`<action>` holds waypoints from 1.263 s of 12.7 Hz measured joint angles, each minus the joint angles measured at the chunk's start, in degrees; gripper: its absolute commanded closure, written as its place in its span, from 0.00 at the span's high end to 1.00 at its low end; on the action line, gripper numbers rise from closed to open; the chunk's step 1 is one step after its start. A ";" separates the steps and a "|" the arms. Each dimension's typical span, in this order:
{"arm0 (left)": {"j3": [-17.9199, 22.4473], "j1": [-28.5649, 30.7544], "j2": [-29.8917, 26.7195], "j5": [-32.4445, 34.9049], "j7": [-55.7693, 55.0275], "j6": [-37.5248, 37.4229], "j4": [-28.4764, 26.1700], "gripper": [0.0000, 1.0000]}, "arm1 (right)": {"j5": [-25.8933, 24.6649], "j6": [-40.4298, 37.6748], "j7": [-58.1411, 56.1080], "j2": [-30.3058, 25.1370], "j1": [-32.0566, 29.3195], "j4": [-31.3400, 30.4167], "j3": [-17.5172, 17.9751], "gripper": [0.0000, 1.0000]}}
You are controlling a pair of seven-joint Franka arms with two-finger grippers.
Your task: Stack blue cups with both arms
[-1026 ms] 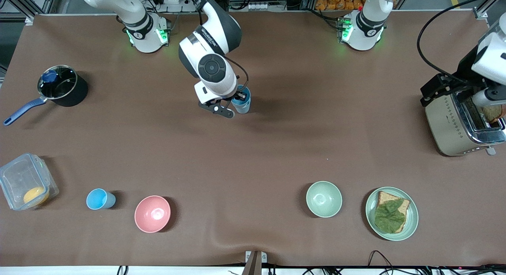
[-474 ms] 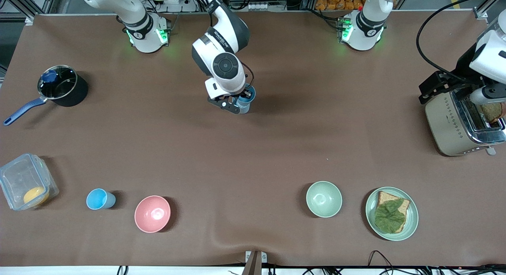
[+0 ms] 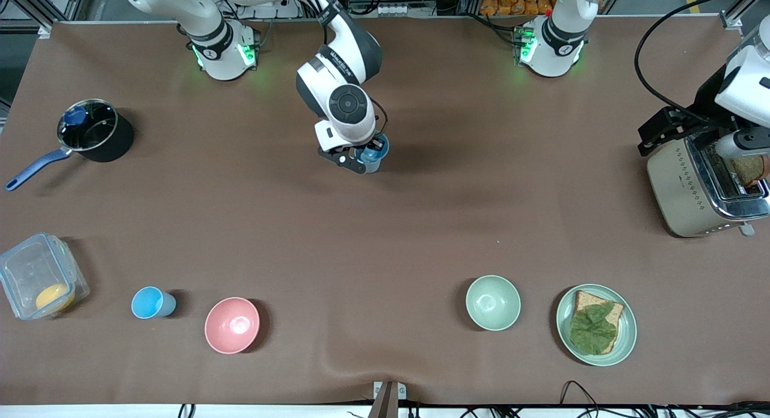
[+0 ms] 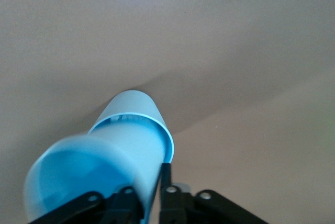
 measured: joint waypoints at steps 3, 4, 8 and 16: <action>-0.16 -0.10 0.00 0.00 0.00 -1.84 0.00 1.00 | -0.37 -3.33 -1.61 -1.55 -0.75 2.15 -2.31 1.00; -0.19 -0.19 0.00 0.00 0.00 -1.99 0.01 1.00 | -0.82 -5.06 -4.64 -2.66 -1.67 2.96 -3.45 1.00; -0.22 -0.39 0.00 0.00 0.00 -2.24 0.30 1.00 | -2.63 -10.98 -27.56 -9.71 -10.11 4.13 -9.08 1.00; 0.01 -0.36 0.04 0.00 0.00 -6.32 3.34 1.00 | -9.47 -21.36 -53.85 -20.92 -27.54 4.35 -11.45 1.00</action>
